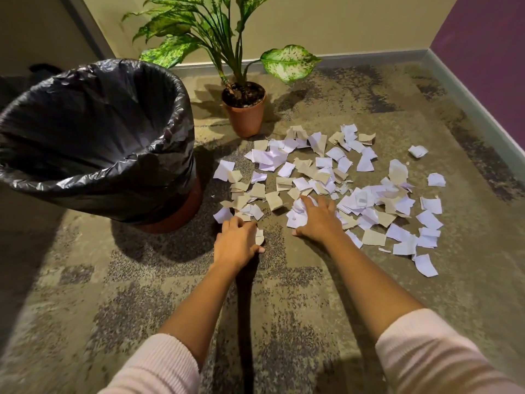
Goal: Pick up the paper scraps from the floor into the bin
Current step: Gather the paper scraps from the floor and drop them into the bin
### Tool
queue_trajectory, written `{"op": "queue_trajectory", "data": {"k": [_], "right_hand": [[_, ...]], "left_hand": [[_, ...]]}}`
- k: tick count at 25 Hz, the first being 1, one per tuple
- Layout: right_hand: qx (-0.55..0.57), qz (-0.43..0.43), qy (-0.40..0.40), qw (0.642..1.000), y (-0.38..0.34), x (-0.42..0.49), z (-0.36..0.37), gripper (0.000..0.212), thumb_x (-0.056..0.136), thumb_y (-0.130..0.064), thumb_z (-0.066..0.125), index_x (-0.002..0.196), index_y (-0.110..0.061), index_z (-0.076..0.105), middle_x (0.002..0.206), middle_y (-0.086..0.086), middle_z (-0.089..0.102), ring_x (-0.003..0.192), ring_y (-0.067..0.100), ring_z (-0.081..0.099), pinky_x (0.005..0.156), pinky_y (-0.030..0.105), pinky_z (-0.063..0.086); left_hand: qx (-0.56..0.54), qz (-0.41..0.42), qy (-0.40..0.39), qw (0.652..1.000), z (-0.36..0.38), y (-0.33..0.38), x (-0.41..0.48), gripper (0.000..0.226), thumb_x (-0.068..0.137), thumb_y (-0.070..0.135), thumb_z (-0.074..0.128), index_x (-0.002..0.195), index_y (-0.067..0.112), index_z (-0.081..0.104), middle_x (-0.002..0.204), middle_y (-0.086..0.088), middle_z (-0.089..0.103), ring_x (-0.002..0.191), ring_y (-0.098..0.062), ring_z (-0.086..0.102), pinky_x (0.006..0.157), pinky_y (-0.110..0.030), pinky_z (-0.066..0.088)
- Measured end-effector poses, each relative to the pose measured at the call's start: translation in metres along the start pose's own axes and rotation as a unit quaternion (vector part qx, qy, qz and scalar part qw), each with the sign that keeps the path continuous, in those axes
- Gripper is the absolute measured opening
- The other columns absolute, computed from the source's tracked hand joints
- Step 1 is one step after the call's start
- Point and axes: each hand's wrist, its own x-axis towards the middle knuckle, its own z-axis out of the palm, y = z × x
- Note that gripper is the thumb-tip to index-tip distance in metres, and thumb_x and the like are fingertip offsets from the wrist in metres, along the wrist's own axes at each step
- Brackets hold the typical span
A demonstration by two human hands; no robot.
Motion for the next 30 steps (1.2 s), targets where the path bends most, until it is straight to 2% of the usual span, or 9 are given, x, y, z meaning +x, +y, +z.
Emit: {"op": "queue_trajectory", "data": {"k": [5,9,13,16,19,21,26,28,30], "right_hand": [[0.033,-0.021,0.009,0.999,-0.004,0.018,0.003,0.100,0.071,-0.030,0.083,0.151,-0.028,0.023,0.149,0.017,0.030,0.139,0.037,0.023,0.110,0.050,0.034],[0.056,-0.045,0.033,0.997,-0.017,0.024,0.004,0.092,0.078,-0.017,0.077,0.151,-0.025,0.023,0.150,0.019,0.029,0.139,0.039,0.030,0.110,0.049,0.036],[0.078,-0.092,0.062,0.991,-0.025,0.030,0.000,0.104,0.070,-0.036,0.082,0.151,-0.028,0.018,0.146,0.014,0.033,0.135,0.036,0.034,0.103,0.051,0.041],[0.018,-0.093,0.039,0.995,-0.029,0.038,-0.011,0.127,0.053,-0.060,0.084,0.152,-0.032,0.010,0.149,0.013,0.022,0.138,0.036,0.018,0.105,0.055,0.037],[-0.044,-0.083,-0.032,0.995,-0.035,0.047,-0.023,0.141,0.049,-0.059,0.087,0.153,-0.033,-0.004,0.157,0.014,0.000,0.143,0.040,0.002,0.106,0.059,0.032],[-0.071,-0.079,-0.079,0.991,-0.042,0.052,-0.028,0.147,0.047,-0.055,0.090,0.152,-0.034,-0.010,0.159,0.014,-0.014,0.145,0.042,-0.007,0.105,0.063,0.031],[-0.114,-0.084,-0.115,0.983,-0.054,0.060,-0.025,0.140,0.052,-0.046,0.091,0.151,-0.042,-0.008,0.160,0.011,-0.014,0.145,0.043,-0.011,0.106,0.066,0.030],[-0.121,-0.093,-0.130,0.980,-0.060,0.061,-0.024,0.130,0.060,-0.038,0.090,0.150,-0.046,-0.003,0.161,0.009,-0.014,0.146,0.041,-0.016,0.108,0.068,0.025],[-0.121,-0.100,-0.146,0.977,-0.063,0.061,-0.023,0.118,0.065,-0.035,0.087,0.150,-0.048,0.006,0.161,0.008,-0.012,0.145,0.041,-0.017,0.110,0.067,0.020]], "left_hand": [[-0.072,-0.016,-0.001,0.997,-0.003,-0.002,0.016,0.064,0.077,0.041,0.077,0.134,0.027,0.050,0.128,-0.005,0.042,0.124,-0.026,0.042,0.096,-0.047,0.049],[-0.051,0.023,0.036,0.998,-0.002,0.000,0.022,0.071,0.079,0.031,0.077,0.140,0.027,0.040,0.135,-0.005,0.039,0.125,-0.028,0.043,0.087,-0.047,0.054],[0.074,0.060,0.132,0.987,-0.011,0.001,0.028,0.098,0.072,0.037,0.081,0.149,0.028,0.022,0.150,-0.009,0.026,0.135,-0.032,0.032,0.097,-0.049,0.045],[-0.002,-0.032,0.046,0.998,-0.023,-0.002,0.039,0.128,0.064,0.040,0.087,0.153,0.030,-0.004,0.160,-0.013,0.002,0.141,-0.037,0.027,0.104,-0.051,0.042],[-0.089,-0.087,-0.065,0.990,-0.027,-0.011,0.060,0.152,0.054,0.037,0.093,0.147,0.034,-0.027,0.161,-0.016,0.009,0.141,-0.038,0.032,0.111,-0.054,0.033],[-0.104,-0.099,-0.101,0.985,-0.030,-0.013,0.070,0.157,0.052,0.033,0.094,0.143,0.036,-0.034,0.162,-0.014,-0.006,0.145,-0.039,0.023,0.113,-0.059,0.027],[-0.078,-0.056,-0.139,0.986,-0.038,-0.005,0.082,0.146,0.056,0.024,0.093,0.151,0.034,-0.017,0.160,-0.017,-0.015,0.148,-0.039,-0.006,0.115,-0.061,0.022],[-0.067,-0.019,-0.139,0.988,-0.040,-0.003,0.086,0.138,0.057,0.022,0.093,0.152,0.040,-0.006,0.159,-0.014,-0.019,0.147,-0.041,0.009,0.114,-0.057,0.028],[-0.052,0.003,-0.123,0.991,-0.043,-0.001,0.088,0.125,0.059,0.023,0.092,0.152,0.042,0.011,0.157,-0.013,-0.006,0.143,-0.041,0.022,0.112,-0.052,0.035]]}}
